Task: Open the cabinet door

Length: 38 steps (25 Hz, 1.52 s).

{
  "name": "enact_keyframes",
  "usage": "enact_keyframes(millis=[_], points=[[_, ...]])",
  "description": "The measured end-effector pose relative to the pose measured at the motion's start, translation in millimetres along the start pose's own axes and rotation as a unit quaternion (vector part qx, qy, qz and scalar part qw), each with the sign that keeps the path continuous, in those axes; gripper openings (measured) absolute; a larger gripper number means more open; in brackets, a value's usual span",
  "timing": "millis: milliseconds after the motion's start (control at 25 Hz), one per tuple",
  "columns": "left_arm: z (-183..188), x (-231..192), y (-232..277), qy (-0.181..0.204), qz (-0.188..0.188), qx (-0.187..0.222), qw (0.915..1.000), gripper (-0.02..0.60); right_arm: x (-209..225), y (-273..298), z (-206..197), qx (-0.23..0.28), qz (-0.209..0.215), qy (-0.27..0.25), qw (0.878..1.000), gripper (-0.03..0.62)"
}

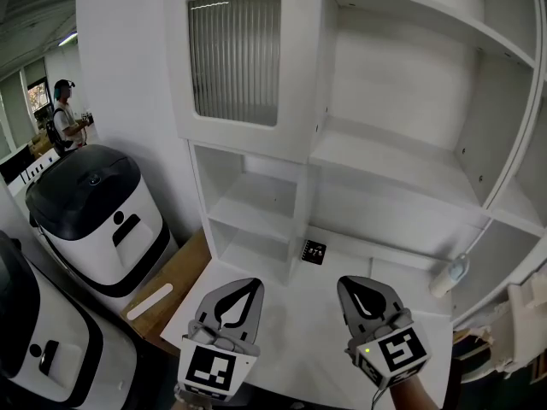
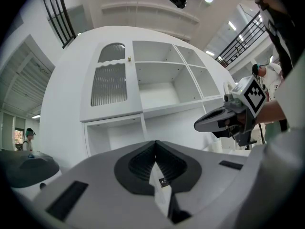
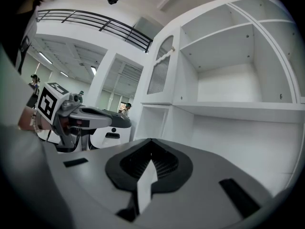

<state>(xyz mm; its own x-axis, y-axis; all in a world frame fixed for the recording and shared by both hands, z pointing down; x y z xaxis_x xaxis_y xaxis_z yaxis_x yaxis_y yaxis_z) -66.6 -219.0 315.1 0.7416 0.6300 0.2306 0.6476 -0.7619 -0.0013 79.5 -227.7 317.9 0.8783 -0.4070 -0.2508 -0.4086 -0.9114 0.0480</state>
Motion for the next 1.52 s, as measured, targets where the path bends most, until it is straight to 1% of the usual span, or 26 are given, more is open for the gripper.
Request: enact_keyframes(millis=[160,280,400,480,560,640,680,920,1120,1280,1520], points=[[10.9,-5.6,5.9,0.009,-0.003,0.009,0.9999,0.000,0.6,6.9,14.2,0.009,0.005,0.004,1.000,0.000],[21.3,-10.4,11.1,0.019,-0.004,0.015,0.9997,0.000,2.6,8.0,21.6,-0.007,0.007,-0.013,1.000,-0.001],[31.9,-16.0,16.9,0.027,0.000,0.021,0.9994,0.000,6.0,10.9,33.1,-0.001,0.007,-0.021,1.000,0.000],[37.8,-20.3,20.0,0.025,-0.001,0.029,0.9993,0.000,7.4,14.0,38.1,0.010,0.012,-0.015,1.000,-0.001],[44.6,-23.8,22.0,0.013,-0.003,0.039,0.9991,0.000,7.6,17.1,42.4,0.019,0.019,-0.008,1.000,-0.002],[52.4,-27.1,23.5,0.002,-0.005,0.048,0.9988,0.000,6.9,18.8,45.8,0.016,0.025,-0.006,1.000,-0.002],[55.7,-29.3,24.7,0.004,-0.005,0.052,0.9986,0.000,7.0,20.0,47.5,0.015,0.026,-0.007,1.000,-0.002],[75.5,-38.5,33.2,0.040,-0.004,0.063,0.9972,0.000,9.9,28.1,68.2,0.031,0.033,-0.023,0.999,-0.001],[91.4,-40.9,36.1,0.051,-0.004,0.067,0.9964,0.000,14.1,33.6,84.4,0.033,0.038,-0.022,0.998,-0.002],[100.9,-44.2,40.9,0.081,-0.008,0.074,0.9939,0.000,17.0,35.8,95.4,0.028,0.037,-0.025,0.999,0.000],[118.7,-49.3,44.1,0.104,-0.007,0.083,0.9911,0.000,21.0,40.0,117.6,0.043,0.034,-0.040,0.998,-0.002]])
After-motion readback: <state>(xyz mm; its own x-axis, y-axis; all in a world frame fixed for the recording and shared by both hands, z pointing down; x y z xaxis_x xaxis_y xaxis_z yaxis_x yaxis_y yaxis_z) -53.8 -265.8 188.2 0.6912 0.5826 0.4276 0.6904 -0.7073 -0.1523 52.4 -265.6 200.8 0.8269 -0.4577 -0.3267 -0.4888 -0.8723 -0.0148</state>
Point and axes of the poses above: the fingertips, and each gripper's own axes: y forward along the fingers, x to its right, z out of its top, the point moved 2 cm from there along -y, backward along the fingers, and after that the axes turned 10 degrees about -z, right-handed, at the moved point
